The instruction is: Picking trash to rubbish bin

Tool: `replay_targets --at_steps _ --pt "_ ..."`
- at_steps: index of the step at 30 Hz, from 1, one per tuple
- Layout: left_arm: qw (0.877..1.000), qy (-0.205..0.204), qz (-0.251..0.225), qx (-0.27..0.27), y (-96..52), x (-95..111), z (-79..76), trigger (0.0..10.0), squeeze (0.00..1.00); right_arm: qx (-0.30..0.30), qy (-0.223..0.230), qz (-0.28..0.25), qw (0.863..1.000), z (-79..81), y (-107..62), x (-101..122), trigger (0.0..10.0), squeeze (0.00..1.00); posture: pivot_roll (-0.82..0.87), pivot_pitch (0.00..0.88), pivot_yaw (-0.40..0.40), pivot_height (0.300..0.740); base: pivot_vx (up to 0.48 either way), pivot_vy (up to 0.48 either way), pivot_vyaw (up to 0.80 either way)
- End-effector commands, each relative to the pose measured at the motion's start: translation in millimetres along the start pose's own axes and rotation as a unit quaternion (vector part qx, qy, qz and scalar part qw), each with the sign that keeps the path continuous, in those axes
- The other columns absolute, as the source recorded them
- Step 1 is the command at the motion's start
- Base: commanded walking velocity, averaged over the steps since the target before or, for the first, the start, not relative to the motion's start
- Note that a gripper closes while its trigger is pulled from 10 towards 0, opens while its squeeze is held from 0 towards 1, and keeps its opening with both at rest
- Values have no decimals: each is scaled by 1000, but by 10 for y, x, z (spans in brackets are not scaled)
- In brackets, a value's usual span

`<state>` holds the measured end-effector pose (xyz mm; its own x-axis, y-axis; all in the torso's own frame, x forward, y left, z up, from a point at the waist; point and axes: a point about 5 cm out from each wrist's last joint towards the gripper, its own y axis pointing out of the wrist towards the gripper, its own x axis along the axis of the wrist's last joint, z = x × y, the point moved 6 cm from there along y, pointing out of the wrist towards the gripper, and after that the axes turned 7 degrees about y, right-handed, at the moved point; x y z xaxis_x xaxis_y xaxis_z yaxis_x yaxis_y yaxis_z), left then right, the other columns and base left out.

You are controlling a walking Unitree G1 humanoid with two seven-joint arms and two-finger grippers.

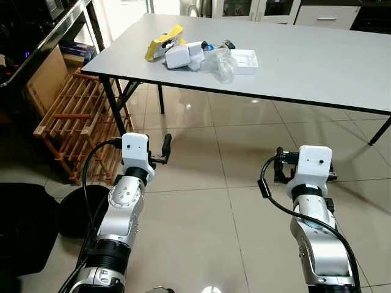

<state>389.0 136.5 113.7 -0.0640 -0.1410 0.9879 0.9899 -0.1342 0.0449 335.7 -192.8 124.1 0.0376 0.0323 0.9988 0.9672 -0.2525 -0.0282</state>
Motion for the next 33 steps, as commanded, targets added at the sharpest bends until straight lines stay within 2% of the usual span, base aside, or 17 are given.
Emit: replay_targets --at_steps 1,5,11,19,22,26,33 --pt "1000 7 -7 -5 35 51 -12 10000 0 1 7 -3 1000 -1 26 20 10000 0 -58 50 43 740 0 0 0" --pt "1000 6 -7 -5 36 51 -15 10000 0 10 11 -9 1000 47 28 49 10000 0 -55 48 42 740 0 0 0" --pt "1000 4 -11 -13 22 62 -75 10000 0 4 13 -7 1000 12 21 39 10000 0 -59 50 40 740 0 0 0" --pt "1000 -5 -9 -21 2 34 -184 10000 0 -5 11 -2 1000 -45 29 20 10000 0 -71 48 35 740 0 0 -754" --pt "999 -9 -22 -33 0 121 -257 10000 0 -7 1 -13 1000 -68 10 64 10000 0 -77 52 32 740 0 0 0" --pt "998 -13 -49 -40 31 308 -274 10000 0 -9 -2 -19 1000 -68 -12 94 10000 0 -79 63 32 740 390 0 0" --pt "998 -6 -41 -39 31 280 -255 10000 0 2 13 -28 1000 1 -21 142 10000 0 -83 62 41 740 476 0 0"
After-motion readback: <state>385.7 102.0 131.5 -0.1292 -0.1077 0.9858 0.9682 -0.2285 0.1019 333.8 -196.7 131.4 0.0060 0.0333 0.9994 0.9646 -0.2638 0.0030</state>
